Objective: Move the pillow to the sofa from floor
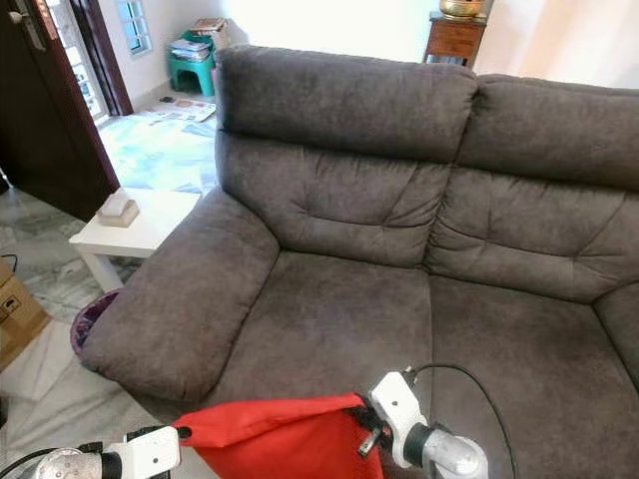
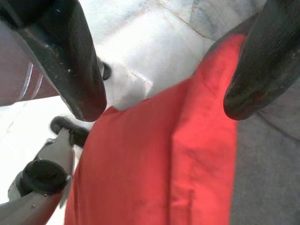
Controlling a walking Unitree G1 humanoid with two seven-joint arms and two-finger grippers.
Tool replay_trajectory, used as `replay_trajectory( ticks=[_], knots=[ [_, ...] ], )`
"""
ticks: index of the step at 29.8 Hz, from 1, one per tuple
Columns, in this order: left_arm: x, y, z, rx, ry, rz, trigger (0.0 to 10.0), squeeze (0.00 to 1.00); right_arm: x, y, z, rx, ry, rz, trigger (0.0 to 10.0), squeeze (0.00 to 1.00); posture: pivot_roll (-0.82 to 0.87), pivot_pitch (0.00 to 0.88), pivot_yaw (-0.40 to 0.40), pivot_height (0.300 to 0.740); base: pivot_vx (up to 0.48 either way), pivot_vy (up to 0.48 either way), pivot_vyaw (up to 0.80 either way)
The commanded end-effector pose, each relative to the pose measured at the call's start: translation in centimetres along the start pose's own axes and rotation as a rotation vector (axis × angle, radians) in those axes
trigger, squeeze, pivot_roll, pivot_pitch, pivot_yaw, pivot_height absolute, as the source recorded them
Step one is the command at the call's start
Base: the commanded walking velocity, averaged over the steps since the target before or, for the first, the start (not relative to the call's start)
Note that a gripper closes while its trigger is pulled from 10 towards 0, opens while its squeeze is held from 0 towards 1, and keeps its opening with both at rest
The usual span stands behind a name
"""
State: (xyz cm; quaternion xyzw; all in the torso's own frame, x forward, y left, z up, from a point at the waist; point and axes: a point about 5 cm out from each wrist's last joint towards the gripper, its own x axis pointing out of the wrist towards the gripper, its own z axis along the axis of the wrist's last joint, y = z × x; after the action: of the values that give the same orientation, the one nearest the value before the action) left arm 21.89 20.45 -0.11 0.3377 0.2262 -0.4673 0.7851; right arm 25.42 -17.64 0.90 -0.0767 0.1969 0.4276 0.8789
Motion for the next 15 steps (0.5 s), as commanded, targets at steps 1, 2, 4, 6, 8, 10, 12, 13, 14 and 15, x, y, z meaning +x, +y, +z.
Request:
replay_trajectory(
  ticks=[1, 2, 4, 6, 8, 10, 12, 13, 14, 15],
  knots=[
    [-0.2, 0.0, -0.4, 0.024, 0.026, 0.001, 10.0, 0.0, 0.0, -0.8, 2.6, -0.06, -0.105, 0.011, 10.0, 0.0, 0.14, 0.038, -0.035, 0.74, 0.0, 0.0, 0.0],
    [-0.2, 0.4, -0.5, 0.038, 0.029, 0.033, 10.0, 0.0, -0.3, -0.5, 2.5, -0.064, -0.087, 0.065, 10.0, 0.0, 0.14, 0.038, -0.035, 0.74, 0.0, 0.0, 0.0],
    [-0.3, 0.8, -0.5, 0.033, 0.022, 0.066, 10.0, 0.0, -0.4, -0.1, 2.3, -0.065, -0.068, 0.112, 10.0, 0.0, 0.14, 0.039, -0.037, 0.74, 0.0, 0.0, 0.0],
    [-0.3, 1.1, -0.4, 0.025, 0.01, 0.095, 10.0, 0.0, -0.6, 0.4, 2.1, -0.067, -0.043, 0.172, 10.0, 0.0, 0.14, 0.04, -0.036, 0.74, 0.0, 0.0, 0.0],
    [-0.4, 1.2, -0.5, 0.029, 0.01, 0.096, 10.0, 0.0, -0.8, 0.6, 2.1, -0.067, -0.034, 0.197, 10.0, 0.0, 0.14, 0.041, -0.037, 0.74, 0.0, 0.0, 0.0],
    [-0.4, 1.1, -0.6, 0.033, 0.013, 0.089, 10.0, 0.0, -1.0, 0.8, 2.1, -0.067, -0.028, 0.217, 10.0, 0.0, 0.14, 0.042, -0.037, 0.74, 0.0, 0.0, 0.0],
    [-0.3, 0.9, -0.7, 0.032, 0.014, 0.079, 10.0, 0.0, -1.2, 0.8, 2.2, -0.063, -0.026, 0.224, 10.0, 0.0, 0.14, 0.043, -0.037, 0.74, 0.0, 0.0, 0.0],
    [-0.3, 0.7, -0.9, 0.029, 0.017, 0.071, 10.0, 0.0, -1.4, 0.8, 2.2, -0.064, -0.02, 0.23, 10.0, 0.0, 0.14, 0.043, -0.038, 0.74, 0.0, 0.0, 0.0],
    [-0.3, 0.5, -1.0, 0.03, 0.021, 0.064, 10.0, 0.0, -1.5, 0.8, 2.2, -0.064, -0.014, 0.235, 10.0, 0.0, 0.14, 0.043, -0.038, 0.74, 0.0, 0.0, 0.0],
    [-0.2, 0.2, -1.1, 0.026, 0.024, 0.049, 10.0, 0.0, -1.7, 0.7, 2.3, -0.068, -0.013, 0.234, 10.0, 0.0, 0.14, 0.043, -0.038, 0.74, 0.0, 0.0, 0.0]
  ],
)
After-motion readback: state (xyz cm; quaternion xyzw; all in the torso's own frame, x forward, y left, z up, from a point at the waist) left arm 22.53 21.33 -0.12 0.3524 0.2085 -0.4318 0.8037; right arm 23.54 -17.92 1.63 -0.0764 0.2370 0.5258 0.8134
